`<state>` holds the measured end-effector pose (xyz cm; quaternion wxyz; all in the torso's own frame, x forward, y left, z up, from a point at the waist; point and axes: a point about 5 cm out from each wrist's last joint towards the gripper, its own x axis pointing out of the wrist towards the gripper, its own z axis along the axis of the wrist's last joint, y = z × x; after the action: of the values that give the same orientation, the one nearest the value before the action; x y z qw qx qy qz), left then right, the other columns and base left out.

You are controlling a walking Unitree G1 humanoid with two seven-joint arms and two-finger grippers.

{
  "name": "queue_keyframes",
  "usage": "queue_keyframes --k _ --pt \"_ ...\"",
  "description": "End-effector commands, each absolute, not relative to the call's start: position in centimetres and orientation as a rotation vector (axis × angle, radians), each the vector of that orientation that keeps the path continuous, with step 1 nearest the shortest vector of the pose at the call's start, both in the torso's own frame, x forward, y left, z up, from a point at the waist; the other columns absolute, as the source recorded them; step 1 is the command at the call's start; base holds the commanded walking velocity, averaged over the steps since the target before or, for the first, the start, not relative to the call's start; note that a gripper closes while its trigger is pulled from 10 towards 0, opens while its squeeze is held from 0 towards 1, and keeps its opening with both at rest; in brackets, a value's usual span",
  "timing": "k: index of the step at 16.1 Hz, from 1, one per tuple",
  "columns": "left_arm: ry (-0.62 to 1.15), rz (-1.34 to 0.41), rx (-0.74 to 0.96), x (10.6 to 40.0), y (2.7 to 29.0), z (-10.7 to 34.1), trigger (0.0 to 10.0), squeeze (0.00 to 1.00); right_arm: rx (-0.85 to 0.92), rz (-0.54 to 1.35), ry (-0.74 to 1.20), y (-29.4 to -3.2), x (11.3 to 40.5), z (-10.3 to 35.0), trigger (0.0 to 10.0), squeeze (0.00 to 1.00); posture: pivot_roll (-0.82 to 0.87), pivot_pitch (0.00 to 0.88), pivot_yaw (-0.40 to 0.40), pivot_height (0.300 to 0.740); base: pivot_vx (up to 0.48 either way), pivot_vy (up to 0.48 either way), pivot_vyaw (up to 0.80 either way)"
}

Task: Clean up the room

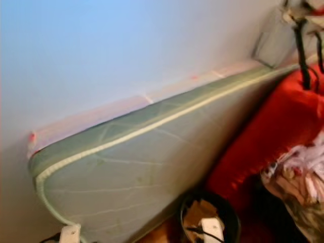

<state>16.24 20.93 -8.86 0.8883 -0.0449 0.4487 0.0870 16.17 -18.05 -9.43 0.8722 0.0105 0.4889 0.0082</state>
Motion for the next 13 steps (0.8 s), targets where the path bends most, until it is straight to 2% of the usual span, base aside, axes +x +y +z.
queue_keyframes --k 1,4,10,11,13 --pt "1.035 -0.012 0.031 15.72 17.81 -9.66 10.0 0.0 0.164 -0.001 0.898 -20.12 22.21 -6.09 10.0 0.0 0.13 0.0 -0.139 0.74 0.0 0.0 -0.79" --pt "1.035 -0.012 0.031 15.73 17.79 -9.66 10.0 0.0 0.163 -0.007 0.898 -20.18 22.22 -6.08 10.0 0.0 0.13 0.0 -0.14 0.74 0.0 0.0 -0.79" --pt "1.034 -0.013 0.029 15.74 17.76 -9.65 10.0 0.0 0.173 -0.042 0.895 -20.31 22.18 -6.11 10.0 0.02 0.12 0.0 -0.14 0.74 0.0 0.0 0.0" --pt "1.034 -0.014 0.029 15.76 17.75 -9.65 10.0 0.0 0.175 -0.044 0.895 -20.33 22.18 -6.11 10.0 1.0 0.12 0.0 -0.14 0.74 0.0 0.0 0.0" --pt "1.034 -0.015 0.029 15.75 17.73 -9.65 10.0 0.0 0.167 -0.046 0.896 -20.38 22.19 -6.1 10.0 1.0 0.13 0.0 -0.143 0.74 0.0 0.0 0.0"
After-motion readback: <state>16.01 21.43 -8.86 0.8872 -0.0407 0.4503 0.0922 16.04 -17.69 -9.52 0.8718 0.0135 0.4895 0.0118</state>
